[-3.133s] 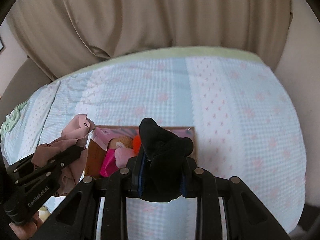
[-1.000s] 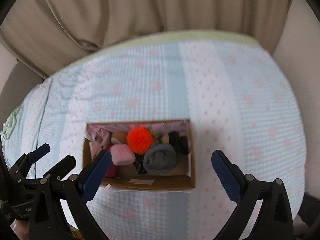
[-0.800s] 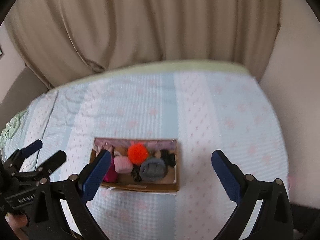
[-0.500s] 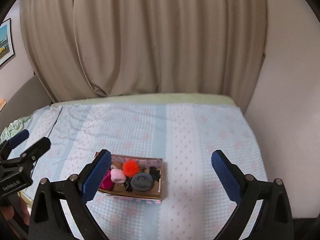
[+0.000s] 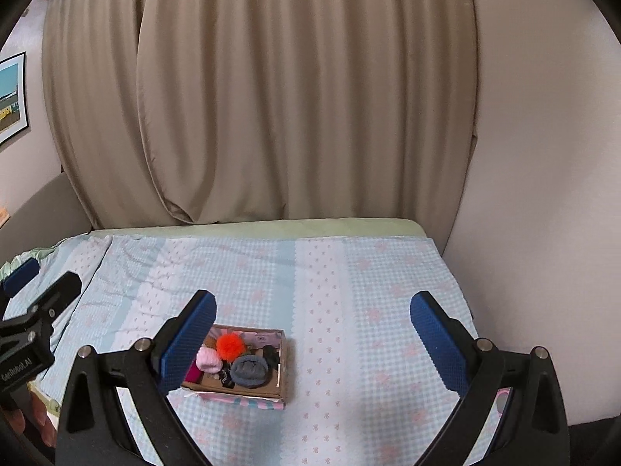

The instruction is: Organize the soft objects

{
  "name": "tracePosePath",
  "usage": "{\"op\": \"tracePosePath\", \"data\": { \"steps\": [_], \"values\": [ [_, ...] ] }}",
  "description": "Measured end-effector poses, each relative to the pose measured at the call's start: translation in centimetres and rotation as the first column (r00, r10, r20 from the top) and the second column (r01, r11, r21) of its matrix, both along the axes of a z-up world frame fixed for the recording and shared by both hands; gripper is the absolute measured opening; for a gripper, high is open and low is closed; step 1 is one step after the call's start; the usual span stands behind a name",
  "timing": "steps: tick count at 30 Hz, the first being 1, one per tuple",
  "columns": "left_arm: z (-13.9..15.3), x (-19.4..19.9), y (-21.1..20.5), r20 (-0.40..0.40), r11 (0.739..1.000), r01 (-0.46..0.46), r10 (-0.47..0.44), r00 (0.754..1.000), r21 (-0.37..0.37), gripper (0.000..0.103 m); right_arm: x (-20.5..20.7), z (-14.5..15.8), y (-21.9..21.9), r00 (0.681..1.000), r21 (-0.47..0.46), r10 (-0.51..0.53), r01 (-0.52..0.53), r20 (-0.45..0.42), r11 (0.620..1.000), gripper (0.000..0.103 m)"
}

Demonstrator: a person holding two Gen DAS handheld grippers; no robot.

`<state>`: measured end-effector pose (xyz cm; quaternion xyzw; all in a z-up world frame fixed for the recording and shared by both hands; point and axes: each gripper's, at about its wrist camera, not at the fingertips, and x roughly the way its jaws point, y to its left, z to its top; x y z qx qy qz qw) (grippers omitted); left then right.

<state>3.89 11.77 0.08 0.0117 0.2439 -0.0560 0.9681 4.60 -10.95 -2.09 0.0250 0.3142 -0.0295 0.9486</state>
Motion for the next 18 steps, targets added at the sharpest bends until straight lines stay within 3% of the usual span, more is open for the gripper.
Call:
{"op": "tracePosePath", "data": {
  "steps": [18],
  "values": [
    [0.4, -0.9, -1.5, 0.023, 1.000, 0.014, -0.014, 1.000, 0.005, 0.103, -0.8, 0.7, -1.0, 1.000, -0.001, -0.010, 0.010, 0.030, 1.000, 0.100]
  ]
}}
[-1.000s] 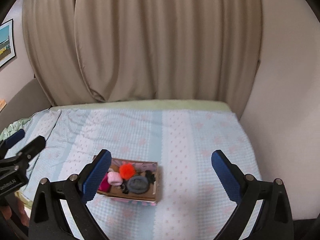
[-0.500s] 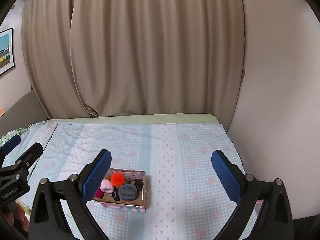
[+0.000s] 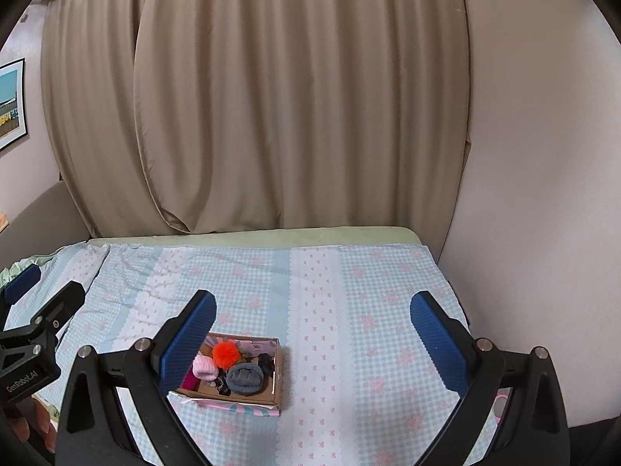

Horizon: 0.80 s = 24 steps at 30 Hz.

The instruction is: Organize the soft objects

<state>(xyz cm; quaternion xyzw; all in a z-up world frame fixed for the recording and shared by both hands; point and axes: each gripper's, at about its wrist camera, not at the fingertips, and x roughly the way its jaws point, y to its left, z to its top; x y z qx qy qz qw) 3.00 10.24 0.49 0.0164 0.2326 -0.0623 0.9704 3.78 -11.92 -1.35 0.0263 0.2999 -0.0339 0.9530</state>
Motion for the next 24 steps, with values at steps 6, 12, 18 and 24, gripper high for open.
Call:
{"op": "tracePosePath", "data": {
  "steps": [6, 12, 18, 24],
  "values": [
    [0.08, -0.04, 0.15, -0.001, 1.000, 0.003, -0.003, 1.000, -0.001, 0.103, 0.02, -0.02, 0.12, 1.000, -0.001, 0.002, -0.002, 0.003, 1.000, 0.100],
    [0.12, 0.03, 0.20, 0.000, 1.000, 0.004, -0.004, 1.000, 0.001, 0.103, 0.45, -0.17, 0.35, 1.000, -0.005, 0.005, -0.005, 0.003, 1.000, 0.100],
    [0.08, 0.08, 0.25, 0.001, 1.000, 0.004, -0.004, 1.000, 0.001, 0.103, 0.56, -0.13, 0.42, 1.000, -0.001, 0.006, -0.006, 0.004, 1.000, 0.100],
    [0.02, 0.28, 0.26, -0.001, 1.000, 0.006, -0.006, 1.000, 0.001, 0.103, 0.79, -0.13, 0.48, 1.000, -0.001, 0.007, -0.007, 0.004, 1.000, 0.100]
  ]
}}
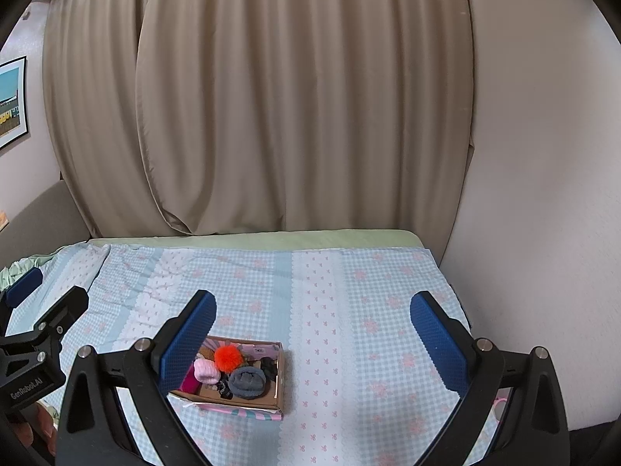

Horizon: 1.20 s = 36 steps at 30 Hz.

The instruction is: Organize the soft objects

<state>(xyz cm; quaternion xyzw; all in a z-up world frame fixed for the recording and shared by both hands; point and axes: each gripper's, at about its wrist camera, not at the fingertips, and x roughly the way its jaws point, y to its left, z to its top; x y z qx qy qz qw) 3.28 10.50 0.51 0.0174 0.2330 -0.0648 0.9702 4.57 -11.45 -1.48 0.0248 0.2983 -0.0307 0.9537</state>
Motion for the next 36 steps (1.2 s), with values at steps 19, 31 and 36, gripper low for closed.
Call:
{"op": "tracePosePath", "data": {
  "steps": [19, 31, 36],
  "values": [
    [-0.17, 0.41, -0.15, 0.002, 1.000, -0.005, 0.005, 1.000, 0.001, 0.103, 0.25, 0.10, -0.09, 1.000, -0.002, 0.003, -0.003, 0.000, 1.000, 0.100],
    [-0.21, 0.69, -0.10, 0.011, 1.000, -0.017, 0.017, 1.000, 0.000, 0.103, 0.34, 0.10, -0.10, 1.000, -0.002, 0.003, -0.003, 0.001, 1.000, 0.100],
    [-0.25, 0.91, 0.23, 0.021, 0.998, -0.057, 0.057, 0.998, -0.007, 0.103, 0.38, 0.06, -0.14, 1.000, -0.001, 0.005, -0.005, 0.001, 1.000, 0.100]
  ]
}}
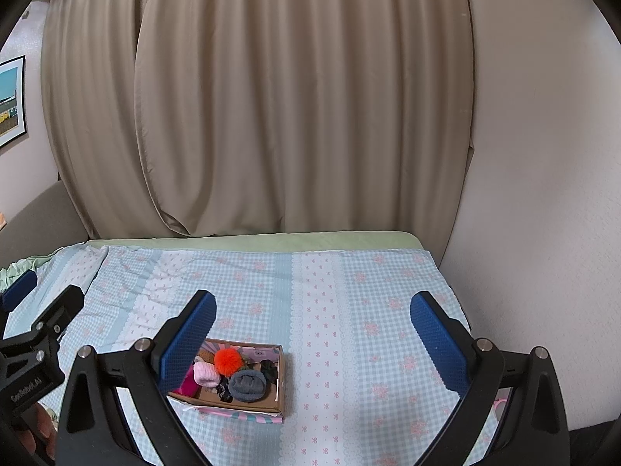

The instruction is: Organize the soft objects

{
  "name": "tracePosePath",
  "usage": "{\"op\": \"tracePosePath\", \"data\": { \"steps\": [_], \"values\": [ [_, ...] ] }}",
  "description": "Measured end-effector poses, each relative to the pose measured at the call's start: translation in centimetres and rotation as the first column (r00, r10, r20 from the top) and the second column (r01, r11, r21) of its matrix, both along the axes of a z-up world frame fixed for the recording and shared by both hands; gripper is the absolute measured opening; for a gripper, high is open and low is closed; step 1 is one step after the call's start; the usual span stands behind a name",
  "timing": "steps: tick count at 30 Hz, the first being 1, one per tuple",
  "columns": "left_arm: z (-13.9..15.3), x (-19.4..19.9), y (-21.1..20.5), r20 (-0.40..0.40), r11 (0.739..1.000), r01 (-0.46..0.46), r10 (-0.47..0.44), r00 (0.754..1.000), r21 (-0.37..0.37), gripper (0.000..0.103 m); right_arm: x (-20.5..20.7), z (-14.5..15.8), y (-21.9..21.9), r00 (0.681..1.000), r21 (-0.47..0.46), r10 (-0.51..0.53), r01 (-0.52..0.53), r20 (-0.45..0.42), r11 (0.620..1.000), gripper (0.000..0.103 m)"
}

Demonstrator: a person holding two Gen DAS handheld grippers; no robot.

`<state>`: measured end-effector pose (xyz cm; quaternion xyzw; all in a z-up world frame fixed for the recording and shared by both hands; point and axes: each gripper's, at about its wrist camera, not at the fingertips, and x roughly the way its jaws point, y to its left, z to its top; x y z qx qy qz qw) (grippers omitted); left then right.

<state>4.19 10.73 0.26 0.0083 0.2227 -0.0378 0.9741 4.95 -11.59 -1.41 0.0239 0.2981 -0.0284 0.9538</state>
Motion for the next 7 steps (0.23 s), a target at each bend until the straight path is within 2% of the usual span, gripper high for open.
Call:
{"op": "tracePosePath", "data": {
  "steps": [7],
  "values": [
    [-0.54, 0.27, 0.22, 0.003, 1.000, -0.030, 0.030, 1.000, 0.000, 0.103, 0.23, -0.01, -0.06, 1.000, 0.002, -0.001, 0.002, -0.006, 1.000, 0.100]
  ]
}}
